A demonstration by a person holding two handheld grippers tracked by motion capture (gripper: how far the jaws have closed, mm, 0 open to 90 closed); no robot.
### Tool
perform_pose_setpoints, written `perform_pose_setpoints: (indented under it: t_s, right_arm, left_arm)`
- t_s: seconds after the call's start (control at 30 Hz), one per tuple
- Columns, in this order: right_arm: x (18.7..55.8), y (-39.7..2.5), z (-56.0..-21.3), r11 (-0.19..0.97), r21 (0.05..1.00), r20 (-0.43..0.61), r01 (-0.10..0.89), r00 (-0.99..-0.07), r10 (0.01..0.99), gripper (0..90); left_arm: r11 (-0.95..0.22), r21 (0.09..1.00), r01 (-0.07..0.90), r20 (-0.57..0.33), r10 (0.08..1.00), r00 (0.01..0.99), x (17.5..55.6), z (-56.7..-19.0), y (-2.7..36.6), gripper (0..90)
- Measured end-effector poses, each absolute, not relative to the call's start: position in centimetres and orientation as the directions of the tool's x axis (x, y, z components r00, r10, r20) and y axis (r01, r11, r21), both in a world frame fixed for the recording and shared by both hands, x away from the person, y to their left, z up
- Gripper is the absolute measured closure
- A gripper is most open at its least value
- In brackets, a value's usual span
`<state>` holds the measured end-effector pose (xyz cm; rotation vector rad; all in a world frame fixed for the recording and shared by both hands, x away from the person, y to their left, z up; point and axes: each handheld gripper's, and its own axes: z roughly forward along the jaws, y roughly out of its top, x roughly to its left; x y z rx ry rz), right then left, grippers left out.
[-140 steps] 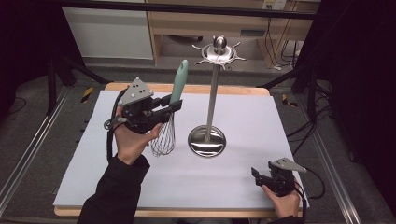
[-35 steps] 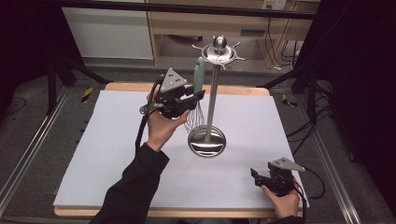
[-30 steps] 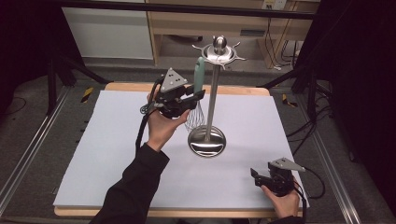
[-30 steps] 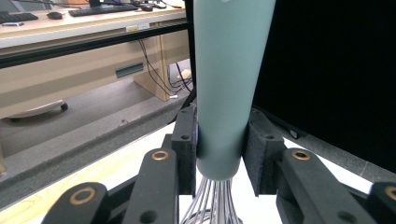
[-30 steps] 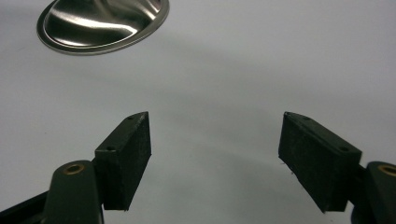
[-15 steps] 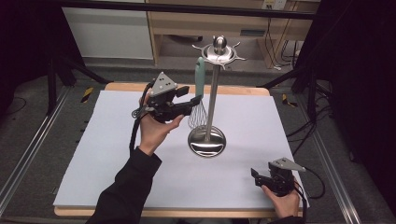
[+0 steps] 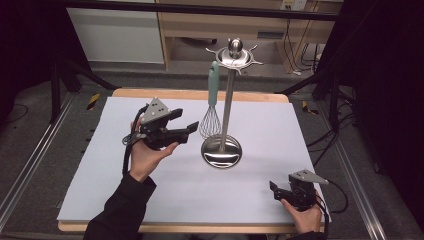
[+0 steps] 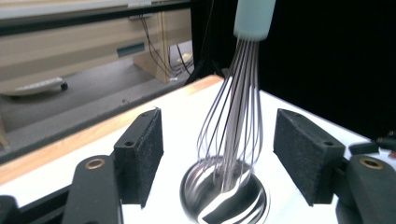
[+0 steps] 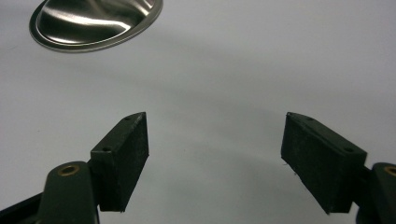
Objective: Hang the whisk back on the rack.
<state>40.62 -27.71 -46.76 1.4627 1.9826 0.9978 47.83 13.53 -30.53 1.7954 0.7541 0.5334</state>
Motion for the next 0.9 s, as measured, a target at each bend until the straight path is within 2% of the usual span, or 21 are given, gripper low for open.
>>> perform_pose_setpoints:
  t_s: [0.63, 0.9]
  right_arm:
    - [40.5, -28.2, -47.0, 0.149, 0.773, 0.049, 0.617, -0.291, 0.955, 22.4]
    - [40.7, -28.6, -47.3, 0.152, 0.757, 0.044, 0.636, -0.282, 0.958, 19.9]
  left_arm:
    - [-0.301, 0.879, 0.371, -0.028, 0.742, 0.669, 46.1, -38.2, 17.9, 27.3]
    - [-0.280, 0.852, 0.443, -0.059, 0.788, 0.612, 45.7, -41.6, 20.7, 26.7]
